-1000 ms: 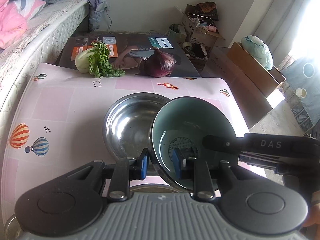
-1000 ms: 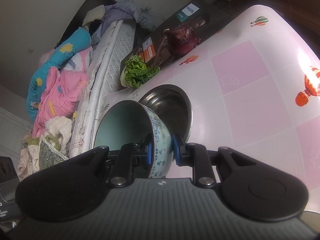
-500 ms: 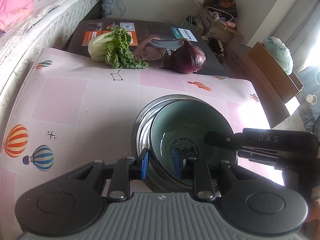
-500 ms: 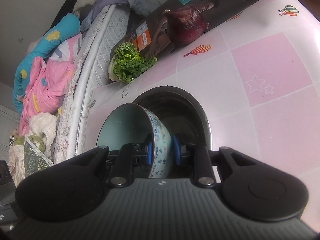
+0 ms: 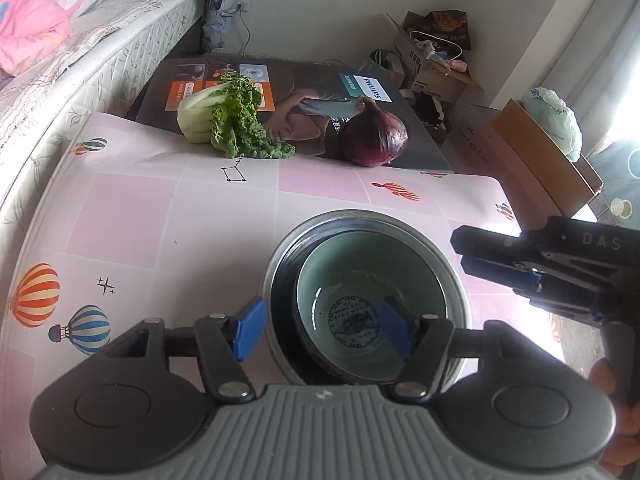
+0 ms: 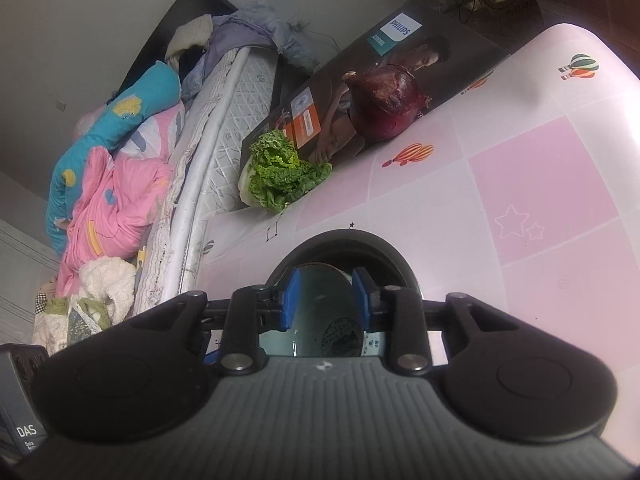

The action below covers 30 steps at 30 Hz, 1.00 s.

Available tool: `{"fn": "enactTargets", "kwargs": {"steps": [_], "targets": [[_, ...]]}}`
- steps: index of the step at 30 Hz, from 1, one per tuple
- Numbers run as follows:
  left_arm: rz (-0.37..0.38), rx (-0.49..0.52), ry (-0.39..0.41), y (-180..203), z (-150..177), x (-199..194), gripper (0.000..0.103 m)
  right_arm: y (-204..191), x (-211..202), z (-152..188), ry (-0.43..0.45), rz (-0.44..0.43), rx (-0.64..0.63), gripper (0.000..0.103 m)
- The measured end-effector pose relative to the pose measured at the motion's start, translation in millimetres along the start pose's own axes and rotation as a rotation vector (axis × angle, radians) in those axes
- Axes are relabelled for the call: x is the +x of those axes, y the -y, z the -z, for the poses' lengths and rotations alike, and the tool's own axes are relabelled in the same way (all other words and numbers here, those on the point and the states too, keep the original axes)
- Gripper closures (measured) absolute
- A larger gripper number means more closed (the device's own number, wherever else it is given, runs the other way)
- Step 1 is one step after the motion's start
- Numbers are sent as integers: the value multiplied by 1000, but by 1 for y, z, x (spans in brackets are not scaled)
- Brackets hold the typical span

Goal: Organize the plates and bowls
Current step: 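Move both grippers back toward the large steel basins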

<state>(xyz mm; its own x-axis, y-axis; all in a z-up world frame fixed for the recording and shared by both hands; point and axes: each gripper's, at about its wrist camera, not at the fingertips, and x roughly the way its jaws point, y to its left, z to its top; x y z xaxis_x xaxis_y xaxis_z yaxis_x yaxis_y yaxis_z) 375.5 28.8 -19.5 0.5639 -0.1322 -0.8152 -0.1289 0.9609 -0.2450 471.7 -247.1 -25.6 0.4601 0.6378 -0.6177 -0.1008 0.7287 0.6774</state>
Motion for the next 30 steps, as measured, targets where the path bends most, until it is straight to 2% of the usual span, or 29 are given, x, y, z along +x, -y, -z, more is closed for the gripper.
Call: {"fn": "enactTargets", "kwargs": {"steps": [4, 6, 9, 15, 24, 30], "targets": [[7, -3, 1, -1, 5, -15, 34, -6, -38, 5, 36, -76, 12, 69], [14, 6, 7, -1, 10, -28, 33, -10, -59, 13, 55, -105, 8, 62], [17, 42, 19, 0, 20, -53, 28, -15, -97, 33, 82, -147, -2, 57], [-32, 144, 82, -11, 56, -121, 18, -20, -166, 88, 128, -185, -39, 48], [-72, 125, 138, -73, 141, -206, 12, -21, -229, 182, 228, -136, -89, 46], [-111, 27, 202, -113, 195, -235, 11, -45, -231, 241, 256, -60, -182, 46]]}}
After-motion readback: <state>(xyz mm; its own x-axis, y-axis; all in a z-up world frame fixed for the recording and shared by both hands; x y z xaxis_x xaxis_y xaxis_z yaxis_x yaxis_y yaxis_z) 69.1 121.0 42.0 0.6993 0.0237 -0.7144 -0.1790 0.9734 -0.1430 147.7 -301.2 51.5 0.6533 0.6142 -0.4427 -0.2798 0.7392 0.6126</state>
